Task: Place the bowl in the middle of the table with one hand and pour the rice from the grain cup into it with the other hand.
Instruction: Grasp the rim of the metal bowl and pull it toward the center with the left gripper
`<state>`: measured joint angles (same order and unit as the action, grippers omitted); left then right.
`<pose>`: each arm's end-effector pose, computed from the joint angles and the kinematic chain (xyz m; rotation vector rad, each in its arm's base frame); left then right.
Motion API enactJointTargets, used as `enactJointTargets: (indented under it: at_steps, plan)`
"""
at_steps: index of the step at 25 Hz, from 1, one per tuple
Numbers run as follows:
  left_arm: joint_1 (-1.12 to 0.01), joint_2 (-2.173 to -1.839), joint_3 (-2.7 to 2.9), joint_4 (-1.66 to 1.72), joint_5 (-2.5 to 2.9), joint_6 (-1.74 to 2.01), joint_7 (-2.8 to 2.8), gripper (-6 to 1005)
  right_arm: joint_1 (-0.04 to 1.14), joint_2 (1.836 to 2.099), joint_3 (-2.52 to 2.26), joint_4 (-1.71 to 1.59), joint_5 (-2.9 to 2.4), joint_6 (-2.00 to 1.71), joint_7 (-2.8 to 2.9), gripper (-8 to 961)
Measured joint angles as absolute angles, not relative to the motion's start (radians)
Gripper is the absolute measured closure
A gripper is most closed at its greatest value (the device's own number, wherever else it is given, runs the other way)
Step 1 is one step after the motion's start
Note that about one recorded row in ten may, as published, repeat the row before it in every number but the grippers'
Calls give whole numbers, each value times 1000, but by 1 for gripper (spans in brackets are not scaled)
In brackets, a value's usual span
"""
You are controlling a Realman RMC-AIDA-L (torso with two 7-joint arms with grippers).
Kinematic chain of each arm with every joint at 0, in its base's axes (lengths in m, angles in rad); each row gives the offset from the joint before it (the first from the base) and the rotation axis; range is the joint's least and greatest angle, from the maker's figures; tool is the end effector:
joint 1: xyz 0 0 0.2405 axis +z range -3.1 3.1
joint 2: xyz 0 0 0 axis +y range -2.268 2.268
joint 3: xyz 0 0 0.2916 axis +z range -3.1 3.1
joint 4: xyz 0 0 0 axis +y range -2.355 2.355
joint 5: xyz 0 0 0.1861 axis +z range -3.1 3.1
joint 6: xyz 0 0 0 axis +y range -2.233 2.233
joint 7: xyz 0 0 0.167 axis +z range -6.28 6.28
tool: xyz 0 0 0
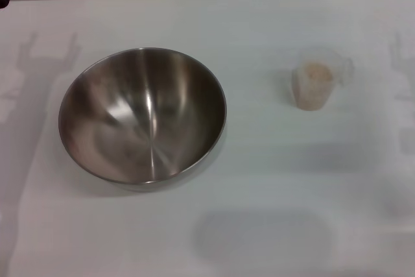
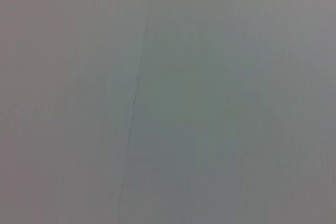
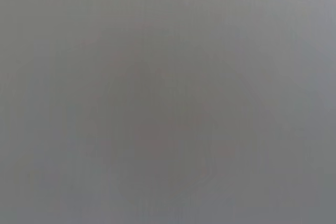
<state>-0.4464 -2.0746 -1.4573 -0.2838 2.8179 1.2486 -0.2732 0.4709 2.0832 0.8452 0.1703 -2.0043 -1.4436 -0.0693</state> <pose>-0.2967 0.3809 0.0322 -1.4396 -0.4259 -0.9700 0.3146 0.3592 0.0412 -1.2612 0.2755 0.7482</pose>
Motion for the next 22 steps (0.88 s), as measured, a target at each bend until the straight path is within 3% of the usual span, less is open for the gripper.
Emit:
enactJointTargets:
  at_steps: [17,22]
  plan:
    - [-450,-2075,-1457,-284,2818,1250,-275,135,469,2082,846,170,-2004,-1443,-69,447]
    - [-420,-2063,-1463,-474,2808,1047,-295,135,470,2082,853,169,-2004,-1443,-69,446]
